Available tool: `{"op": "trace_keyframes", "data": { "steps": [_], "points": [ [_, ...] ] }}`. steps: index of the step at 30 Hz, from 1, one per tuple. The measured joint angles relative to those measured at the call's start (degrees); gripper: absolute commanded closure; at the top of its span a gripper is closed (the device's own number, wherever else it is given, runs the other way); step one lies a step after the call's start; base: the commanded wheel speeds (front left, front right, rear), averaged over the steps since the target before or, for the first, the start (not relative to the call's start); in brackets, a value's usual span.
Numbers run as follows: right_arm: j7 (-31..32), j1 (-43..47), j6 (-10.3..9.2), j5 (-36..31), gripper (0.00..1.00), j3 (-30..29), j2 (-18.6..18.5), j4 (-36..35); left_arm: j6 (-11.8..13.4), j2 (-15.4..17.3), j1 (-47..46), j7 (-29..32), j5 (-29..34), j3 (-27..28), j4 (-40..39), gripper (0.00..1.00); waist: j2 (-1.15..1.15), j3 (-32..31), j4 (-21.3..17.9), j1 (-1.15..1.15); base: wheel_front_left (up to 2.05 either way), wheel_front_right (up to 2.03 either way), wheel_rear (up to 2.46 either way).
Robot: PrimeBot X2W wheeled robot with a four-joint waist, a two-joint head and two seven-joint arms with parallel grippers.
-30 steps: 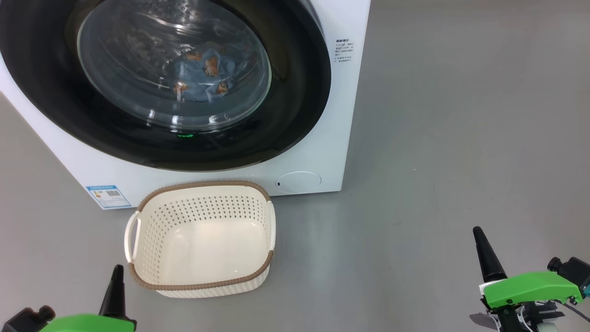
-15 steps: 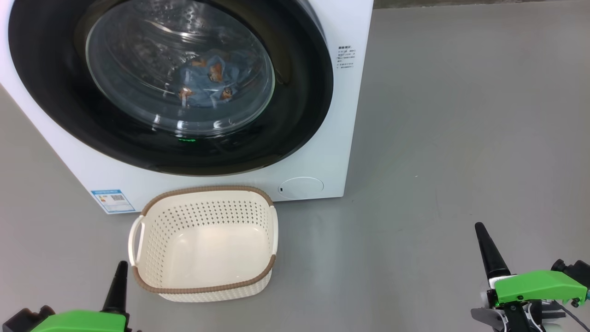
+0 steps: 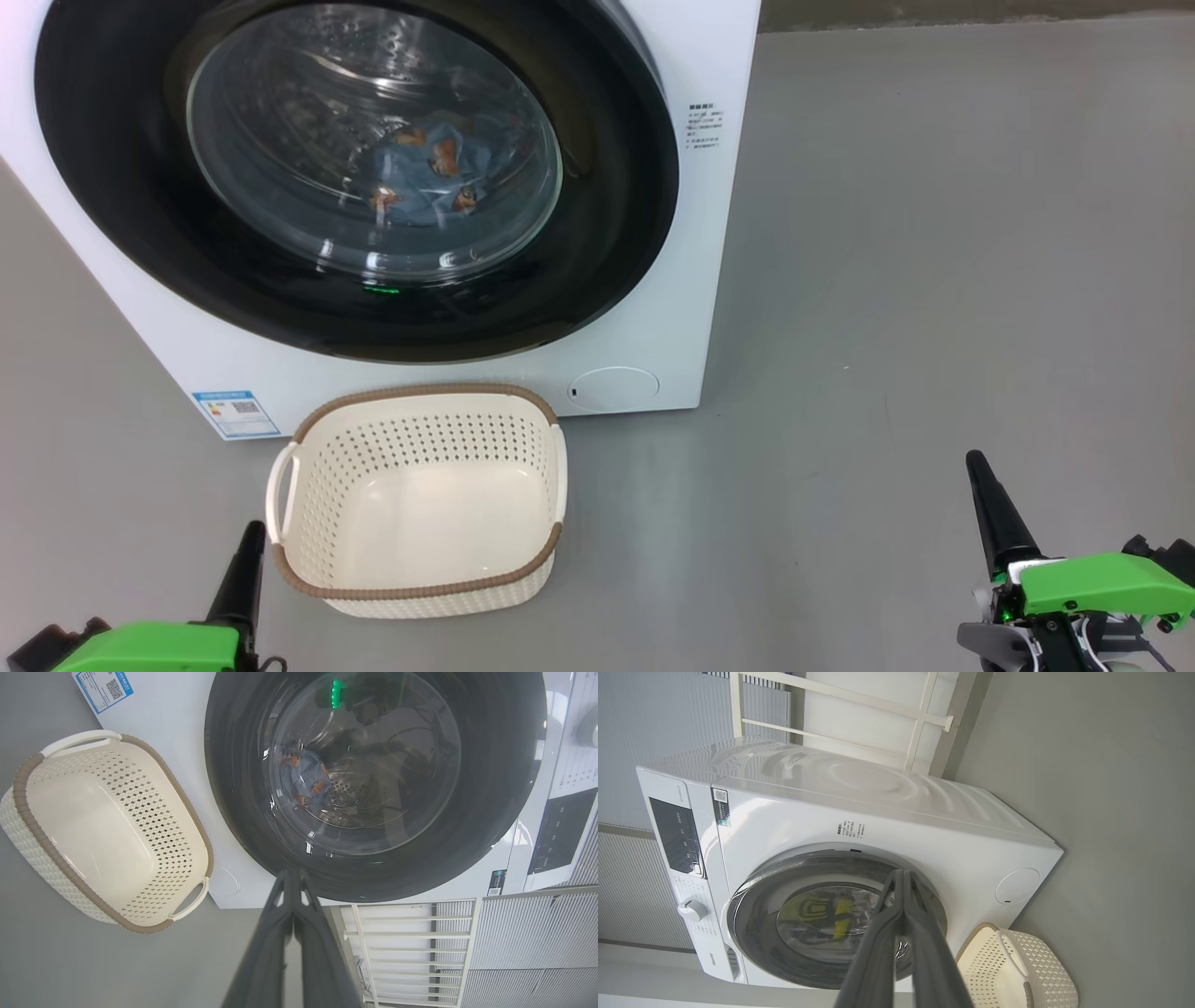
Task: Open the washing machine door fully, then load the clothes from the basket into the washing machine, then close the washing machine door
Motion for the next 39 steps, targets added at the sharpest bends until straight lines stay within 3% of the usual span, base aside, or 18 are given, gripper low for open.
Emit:
{"op": "trace_keyframes", "data": {
  "steps": [21, 39],
  "points": [
    [1.53, 0.08, 0.0, 13.07, 1.0, 0.3, -0.48, -2.41, 1.16, -0.6, -0.88, 3.49, -11.4, 0.78, -1.29, 1.0, 0.0, -1.32, 0.46, 0.0, 0.0, 0.0, 0.0],
    [0.7, 0.12, 0.0, 14.22, 1.0, 2.2, -1.85, -2.69, 1.16, -0.62, -0.9, 3.49, -11.43, 0.87, -1.43, 1.0, 0.0, -1.31, 0.46, 0.0, 0.0, 0.0, 0.0]
  ]
}}
